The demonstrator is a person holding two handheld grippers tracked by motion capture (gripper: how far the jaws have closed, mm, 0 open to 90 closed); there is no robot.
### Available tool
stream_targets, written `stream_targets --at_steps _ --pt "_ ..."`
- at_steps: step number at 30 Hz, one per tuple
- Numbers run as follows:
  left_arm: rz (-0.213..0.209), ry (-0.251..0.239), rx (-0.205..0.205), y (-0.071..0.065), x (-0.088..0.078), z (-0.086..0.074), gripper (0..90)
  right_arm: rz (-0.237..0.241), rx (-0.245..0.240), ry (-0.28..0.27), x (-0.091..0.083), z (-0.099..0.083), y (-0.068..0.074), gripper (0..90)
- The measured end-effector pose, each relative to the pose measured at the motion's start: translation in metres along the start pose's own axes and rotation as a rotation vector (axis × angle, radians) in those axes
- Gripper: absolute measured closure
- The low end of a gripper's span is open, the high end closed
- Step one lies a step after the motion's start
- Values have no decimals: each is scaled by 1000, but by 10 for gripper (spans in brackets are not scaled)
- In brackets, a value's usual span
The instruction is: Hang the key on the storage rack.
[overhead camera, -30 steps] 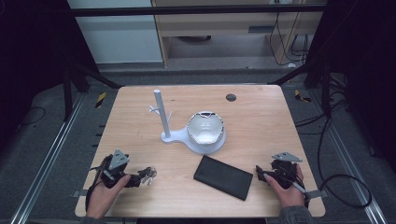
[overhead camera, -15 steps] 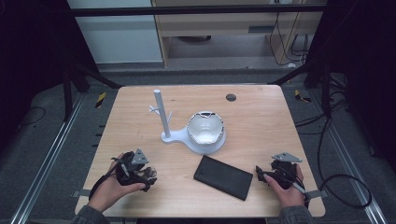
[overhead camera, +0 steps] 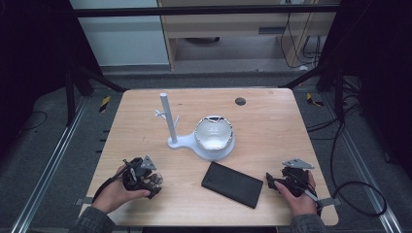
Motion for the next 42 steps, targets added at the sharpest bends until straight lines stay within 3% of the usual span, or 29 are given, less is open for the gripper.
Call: stream_targets --at_steps 3,9,12,13,15,16,19,23,42 --pt "-32 4 -9 2 5 0 168 0 1 0 0 0 0 64" --pt "-42 20 -29 6 9 1 219 0 2 0 0 0 0 64" --pt "-43 17 -27 7 7 2 311 2 1 0 0 0 0 62" --pt "-47 27 -18 6 4 2 421 0 -2 0 0 0 0 63" --pt "-46 35 -14 6 3 3 542 0 -1 0 0 0 0 63" --pt "-45 41 -15 5 2 4 542 0 -2 0 0 0 0 63" --pt "-39 70 -13 3 1 6 720 -1 -4 1 0 0 0 62" --pt "-40 95 -2 2 0 8 810 2 -2 1 0 0 1 62" --pt "-9 120 -5 5 -7 2 828 6 -5 4 0 0 1 57"
Point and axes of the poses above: each handheld gripper's, and its own axes: x roughly forward along the jaws, z roughly out of its top, y roughly to its left, the point moved 1 cm from there along x, roughly forward along the jaws, and after that the axes turned 9 degrees about z, right-handed, at the moved point
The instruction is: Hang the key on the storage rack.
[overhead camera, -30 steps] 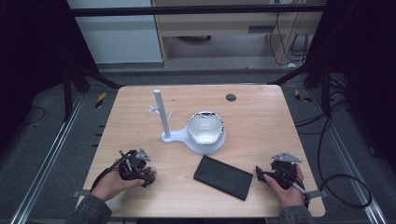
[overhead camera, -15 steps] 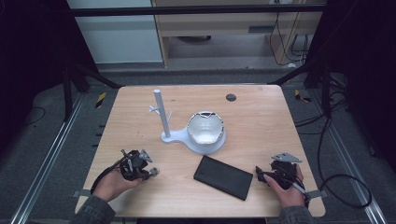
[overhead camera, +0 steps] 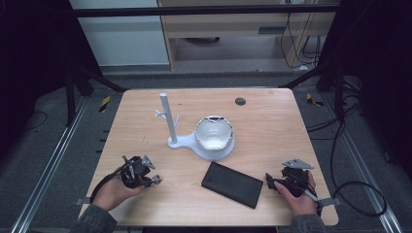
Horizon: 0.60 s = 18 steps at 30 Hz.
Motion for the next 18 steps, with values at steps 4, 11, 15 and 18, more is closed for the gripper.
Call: stream_targets --at_steps 4,11,15,18 --pt "10 -15 0 0 0 2 765 0 0 0 0 0 0 57" --pt "20 2 7 0 3 8 710 0 -1 1 0 0 0 57" --pt "-33 28 -2 2 5 6 767 1 -1 0 0 0 0 57" --pt "-33 30 -4 2 5 6 802 1 -2 0 0 0 0 57"
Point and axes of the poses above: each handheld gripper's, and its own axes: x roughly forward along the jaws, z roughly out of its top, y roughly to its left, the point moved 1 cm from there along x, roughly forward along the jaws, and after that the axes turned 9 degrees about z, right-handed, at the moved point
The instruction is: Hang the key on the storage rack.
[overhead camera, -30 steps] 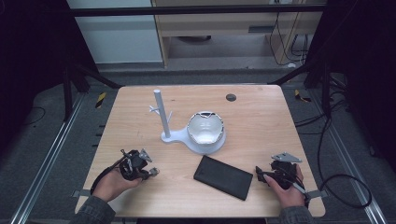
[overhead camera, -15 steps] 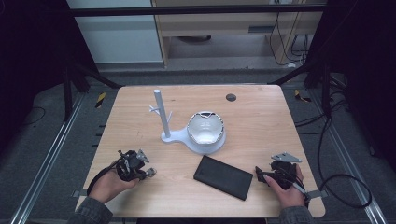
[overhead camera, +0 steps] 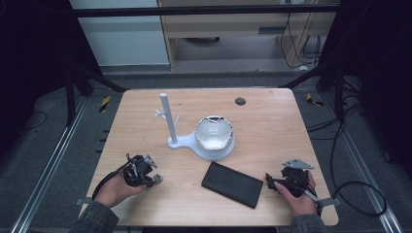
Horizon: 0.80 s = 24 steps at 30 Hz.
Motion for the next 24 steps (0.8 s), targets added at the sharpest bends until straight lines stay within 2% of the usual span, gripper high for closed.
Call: stream_targets --at_steps 4,5,7,10,11,15,21,24 --pt "38 0 21 -5 -2 1 803 -1 -2 1 0 0 0 56" --pt "40 -25 13 -6 -8 2 833 -1 -4 1 0 0 0 57" --pt "42 -34 19 -4 -14 3 833 -1 -2 0 0 0 0 57" --pt "54 -29 28 -3 -17 3 833 -1 -3 1 0 0 0 56" --pt "43 -6 44 -2 -17 2 833 -1 -3 1 0 0 0 56" --pt "46 -14 37 -1 -18 2 834 -1 -3 1 0 0 0 57" --pt "67 -39 42 5 -38 4 834 -2 -4 1 0 0 0 56" --pt "74 -66 31 9 -50 6 834 -1 -4 2 0 0 0 56"
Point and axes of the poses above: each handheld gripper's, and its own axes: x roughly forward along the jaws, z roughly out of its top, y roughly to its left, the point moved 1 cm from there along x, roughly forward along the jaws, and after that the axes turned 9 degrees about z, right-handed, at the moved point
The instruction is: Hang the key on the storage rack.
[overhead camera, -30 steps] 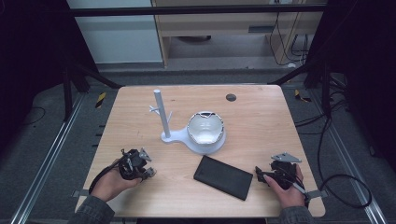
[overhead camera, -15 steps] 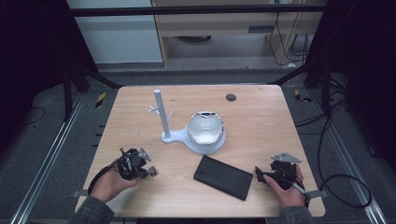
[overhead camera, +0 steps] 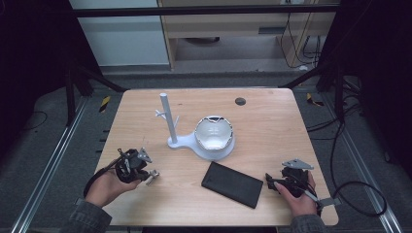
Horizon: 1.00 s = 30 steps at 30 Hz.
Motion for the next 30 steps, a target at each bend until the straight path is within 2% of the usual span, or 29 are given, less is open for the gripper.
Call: stream_targets --at_steps 3,4,7,16,24,30 --pt "16 -26 4 7 -20 7 835 0 3 -1 0 0 0 55" --pt "16 -26 4 7 -20 7 835 0 3 -1 0 0 0 55" --pt "27 -49 10 12 -34 16 835 0 2 0 0 0 0 56" --pt "36 -51 26 21 -51 32 835 1 2 0 0 0 0 55" --pt "66 -99 11 34 -79 49 836 5 0 0 0 0 0 48" --pt "71 -144 -11 47 -100 67 835 6 2 0 0 0 0 48"
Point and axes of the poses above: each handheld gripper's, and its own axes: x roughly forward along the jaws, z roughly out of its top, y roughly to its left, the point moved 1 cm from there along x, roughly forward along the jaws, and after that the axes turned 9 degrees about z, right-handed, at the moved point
